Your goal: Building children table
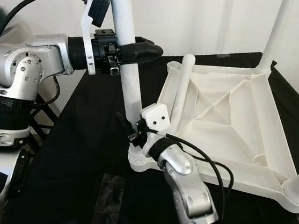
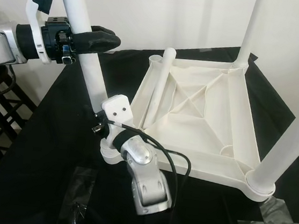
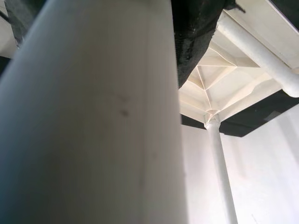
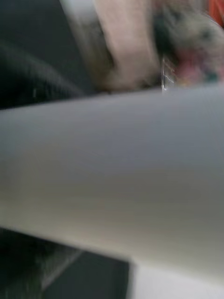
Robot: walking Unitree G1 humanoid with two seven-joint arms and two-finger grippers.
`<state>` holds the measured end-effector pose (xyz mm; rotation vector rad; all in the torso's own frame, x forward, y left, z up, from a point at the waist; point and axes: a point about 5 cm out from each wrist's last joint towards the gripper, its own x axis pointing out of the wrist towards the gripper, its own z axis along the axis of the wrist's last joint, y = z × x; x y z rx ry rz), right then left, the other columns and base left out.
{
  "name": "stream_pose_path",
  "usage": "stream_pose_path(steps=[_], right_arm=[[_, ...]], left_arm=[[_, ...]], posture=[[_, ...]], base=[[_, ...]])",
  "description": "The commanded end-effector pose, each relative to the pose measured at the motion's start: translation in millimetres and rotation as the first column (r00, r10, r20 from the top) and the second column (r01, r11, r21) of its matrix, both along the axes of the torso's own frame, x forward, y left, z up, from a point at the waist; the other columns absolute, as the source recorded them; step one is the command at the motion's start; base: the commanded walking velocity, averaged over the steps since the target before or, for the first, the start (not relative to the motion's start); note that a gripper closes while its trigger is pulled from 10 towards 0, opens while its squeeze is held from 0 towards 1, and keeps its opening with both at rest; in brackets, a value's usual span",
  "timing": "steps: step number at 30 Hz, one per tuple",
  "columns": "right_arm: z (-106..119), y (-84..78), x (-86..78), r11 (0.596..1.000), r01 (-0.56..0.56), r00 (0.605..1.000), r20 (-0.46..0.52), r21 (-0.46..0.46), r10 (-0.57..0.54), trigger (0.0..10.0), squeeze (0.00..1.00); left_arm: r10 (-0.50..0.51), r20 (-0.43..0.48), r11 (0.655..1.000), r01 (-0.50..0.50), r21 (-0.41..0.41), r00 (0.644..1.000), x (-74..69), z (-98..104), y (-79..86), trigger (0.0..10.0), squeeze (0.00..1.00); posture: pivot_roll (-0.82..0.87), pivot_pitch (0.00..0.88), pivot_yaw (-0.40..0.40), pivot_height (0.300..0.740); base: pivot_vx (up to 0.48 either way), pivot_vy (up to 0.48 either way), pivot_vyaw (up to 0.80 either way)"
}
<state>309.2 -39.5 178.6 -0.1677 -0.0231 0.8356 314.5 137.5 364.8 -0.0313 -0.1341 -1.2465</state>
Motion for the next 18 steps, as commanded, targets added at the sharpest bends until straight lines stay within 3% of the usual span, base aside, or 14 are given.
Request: stream_pose_path(steps=[1,2,3,4,5,6,9,11,13,14,17,18], right_arm=[[15.6,-2.5,6.2,0.985,-0.163,0.987,0.014,0.054,0.162,10.0,1.00],[15.6,-2.5,6.2,0.985,-0.163,0.987,0.014,0.054,0.162,10.0,1.00],[28.2,-9.5,11.6,0.954,-0.291,0.957,0.033,0.075,0.289,10.0,1.00],[28.2,-9.5,11.6,0.954,-0.291,0.957,0.033,0.075,0.289,10.0,1.00],[37.1,-17.1,15.6,0.906,-0.421,0.906,0.055,0.035,0.419,10.0,0.56],[42.8,-22.9,18.4,0.854,-0.520,0.852,0.064,-0.013,0.519,10.0,0.00],[42.8,-22.9,18.4,0.854,-0.520,0.852,0.064,-0.013,0.519,10.0,0.00],[48.2,-25.9,27.5,0.794,-0.607,0.793,0.028,-0.036,0.608,9.7,0.00],[48.2,-25.9,27.5,0.794,-0.607,0.793,0.028,-0.036,0.608,9.7,0.00],[49.7,-23.5,31.9,0.779,-0.626,0.779,0.013,-0.028,0.627,3.0,0.00],[50.2,-21.2,34.6,0.768,-0.640,0.768,-0.004,-0.017,0.640,3.0,0.00],[49.9,-19.1,35.3,0.741,-0.671,0.741,-0.025,-0.007,0.671,0.0,0.00]], left_arm=[[-0.037,-0.023,0.999,0.038,0.013,0.999,-0.9,-4.0,-4.2,0.0,0.00],[-0.037,-0.023,0.999,0.038,0.013,0.999,-0.9,-4.0,-4.2,0.0,0.00],[-0.039,-0.019,0.999,0.039,0.013,0.999,-0.7,-4.0,-4.2,0.0,0.00],[-0.039,-0.019,0.999,0.039,0.013,0.999,-0.7,-4.0,-4.2,0.0,0.00],[-0.042,-0.016,0.999,0.042,0.015,0.999,-0.7,-3.9,-4.2,0.0,0.00],[-0.047,-0.014,0.999,0.047,0.017,0.999,-1.3,-3.7,-4.4,0.0,0.00],[-0.047,-0.014,0.999,0.047,0.017,0.999,-1.3,-3.7,-4.4,0.0,0.00],[-0.056,-0.009,0.998,0.056,0.024,0.998,-2.3,-3.9,-4.2,0.0,0.00],[-0.056,-0.009,0.998,0.056,0.024,0.998,-2.3,-3.9,-4.2,0.0,0.00],[-0.059,-0.007,0.998,0.059,0.029,0.998,-3.2,-4.2,-3.8,0.0,0.00],[-0.063,-0.006,0.997,0.063,0.035,0.998,-4.2,-4.6,-3.5,0.0,0.00],[-0.068,-0.004,0.997,0.068,0.040,0.998,-5.4,-5.1,-3.2,0.0,0.00]], posture=[[-0.02,0.055,0.138,0.740],[-0.02,0.055,0.138,0.740],[-0.02,0.052,0.137,0.740],[-0.02,0.052,0.137,0.740],[-0.01,0.046,0.133,0.740],[-0.01,0.043,0.132,0.740],[-0.01,0.043,0.132,0.740],[0.00,0.034,0.132,0.740],[0.00,0.034,0.132,0.740],[0.00,0.034,0.132,0.740],[0.00,0.034,0.132,0.740],[0.01,0.028,0.134,0.740]], base=[[0.000,0.000,0.00],[0.000,0.000,0.00],[0.000,0.000,0.00],[0.000,0.000,0.00],[0.000,0.000,0.00],[0.000,0.000,0.00],[0.000,0.000,0.00],[0.000,0.000,0.00],[0.000,0.000,0.00],[0.000,0.000,0.00],[0.000,0.000,0.00],[0.000,0.000,0.00]])
